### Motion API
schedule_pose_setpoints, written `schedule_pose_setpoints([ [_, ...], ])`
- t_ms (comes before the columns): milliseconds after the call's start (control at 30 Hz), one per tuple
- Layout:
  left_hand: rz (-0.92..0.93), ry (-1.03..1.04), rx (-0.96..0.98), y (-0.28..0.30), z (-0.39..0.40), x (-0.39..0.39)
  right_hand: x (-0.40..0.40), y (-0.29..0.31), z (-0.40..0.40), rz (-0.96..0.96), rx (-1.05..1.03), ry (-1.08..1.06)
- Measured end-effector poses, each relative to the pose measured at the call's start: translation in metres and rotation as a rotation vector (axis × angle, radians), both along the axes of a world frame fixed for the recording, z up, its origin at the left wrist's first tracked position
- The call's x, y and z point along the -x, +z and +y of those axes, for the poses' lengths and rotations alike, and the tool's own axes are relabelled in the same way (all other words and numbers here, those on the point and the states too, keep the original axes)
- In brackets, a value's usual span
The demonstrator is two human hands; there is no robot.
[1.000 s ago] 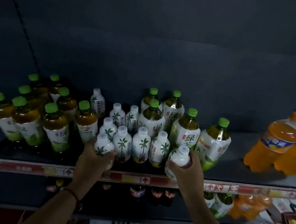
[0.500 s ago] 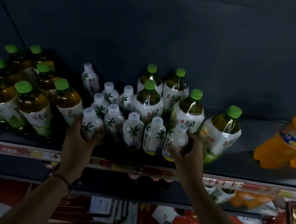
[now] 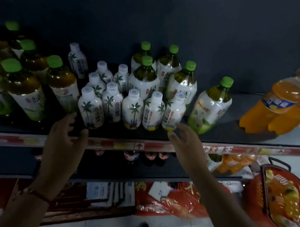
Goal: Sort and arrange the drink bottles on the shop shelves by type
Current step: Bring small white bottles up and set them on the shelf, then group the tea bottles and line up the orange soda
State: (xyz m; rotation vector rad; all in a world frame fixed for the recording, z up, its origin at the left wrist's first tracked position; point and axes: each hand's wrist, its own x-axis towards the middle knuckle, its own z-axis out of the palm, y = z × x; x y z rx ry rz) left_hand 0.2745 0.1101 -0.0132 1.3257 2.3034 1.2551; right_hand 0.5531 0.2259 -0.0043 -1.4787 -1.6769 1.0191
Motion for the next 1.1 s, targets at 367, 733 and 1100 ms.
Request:
schedule_pose_setpoints([
  [367,0.264,-0.627,0.245,-0.057,-0.04,-0.109,-0.097,-0.039,-0.095,-0.195,0.049,0.031],
  [733,0.344,-0.635,0.384,-0.185,0.083,-0.315,-0.258,-0.188,-0.029,-0.217,0.143,-0.045],
  [1100,-0.141,-0.391,0.138,-0.397,0.243,-0.377,-0.298,-0.373,0.139,-0.131,0.047,-0.1],
])
